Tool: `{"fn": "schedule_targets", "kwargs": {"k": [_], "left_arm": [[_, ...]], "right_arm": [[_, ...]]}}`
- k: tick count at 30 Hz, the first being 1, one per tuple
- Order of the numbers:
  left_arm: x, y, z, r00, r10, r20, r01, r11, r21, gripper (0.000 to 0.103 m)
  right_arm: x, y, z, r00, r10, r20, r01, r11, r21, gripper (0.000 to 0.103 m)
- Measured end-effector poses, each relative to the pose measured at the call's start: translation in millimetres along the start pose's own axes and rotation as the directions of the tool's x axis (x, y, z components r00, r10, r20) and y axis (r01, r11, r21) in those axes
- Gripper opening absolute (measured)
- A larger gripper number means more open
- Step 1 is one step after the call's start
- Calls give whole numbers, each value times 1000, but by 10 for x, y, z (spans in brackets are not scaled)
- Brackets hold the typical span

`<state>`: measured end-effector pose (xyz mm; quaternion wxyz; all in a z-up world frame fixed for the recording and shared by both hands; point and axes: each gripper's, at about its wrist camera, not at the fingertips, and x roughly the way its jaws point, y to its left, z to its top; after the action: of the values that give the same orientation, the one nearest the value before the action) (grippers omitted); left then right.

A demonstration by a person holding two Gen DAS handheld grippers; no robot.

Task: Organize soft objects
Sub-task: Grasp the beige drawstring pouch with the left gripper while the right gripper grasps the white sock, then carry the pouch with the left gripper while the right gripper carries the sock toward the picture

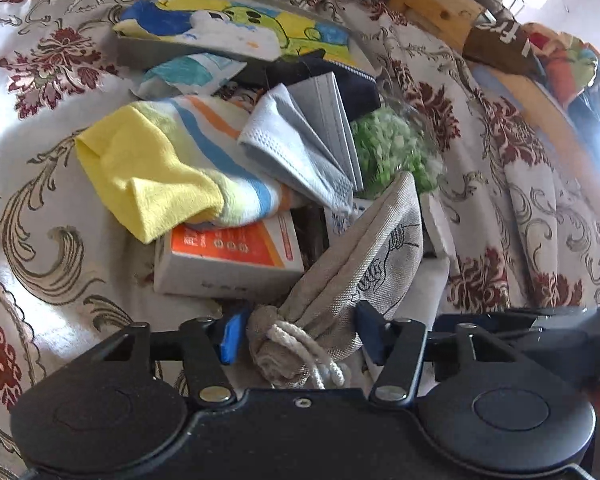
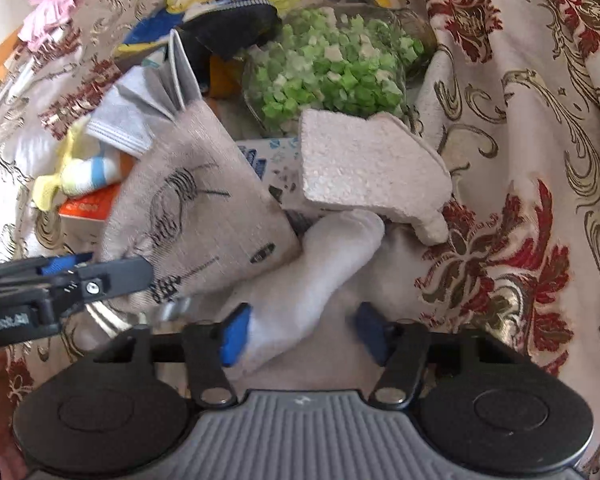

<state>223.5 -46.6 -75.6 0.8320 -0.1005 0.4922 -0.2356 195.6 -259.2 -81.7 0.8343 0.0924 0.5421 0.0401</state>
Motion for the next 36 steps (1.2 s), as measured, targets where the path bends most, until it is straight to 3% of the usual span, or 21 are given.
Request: {"fn": "schedule_targets", "kwargs": {"k": [3,6,11,18,23,26,31,36], "left_arm": [[-17,-10,-16,1000,5,10,-5,1000,9,47],[-81,-32,-64,1000,14,24,-14,1000,12,44],[-252,-24,-165,993,112,23,-111,993,-43,41],[-638,122,-354,970,236,59,-219,955,-201,41],[-739,59,-414,959,258,119,-234,954,-188,38],[-820,-132,-446,934,283,218,-271,959,-86,37],[-975,-460,-542,871,279,405,-339,937,84,36],[-1095,-569,-580,825,242,512,-331,939,90,37]], "right_arm": [[-27,10,-17,1000,17,13,-17,1000,-8,26],[-76,24,-35,999,29,35,-28,999,-24,14],[-223,63,-98,992,82,98,-77,996,-50,9],[-339,165,-121,975,145,168,-126,985,-115,8],[-477,295,-170,950,195,244,-151,970,-189,8],[-582,356,-204,926,216,310,-146,961,-234,8],[-772,416,-271,869,236,435,-117,952,-283,8],[-938,412,-327,806,229,546,-71,953,-294,8]]}}
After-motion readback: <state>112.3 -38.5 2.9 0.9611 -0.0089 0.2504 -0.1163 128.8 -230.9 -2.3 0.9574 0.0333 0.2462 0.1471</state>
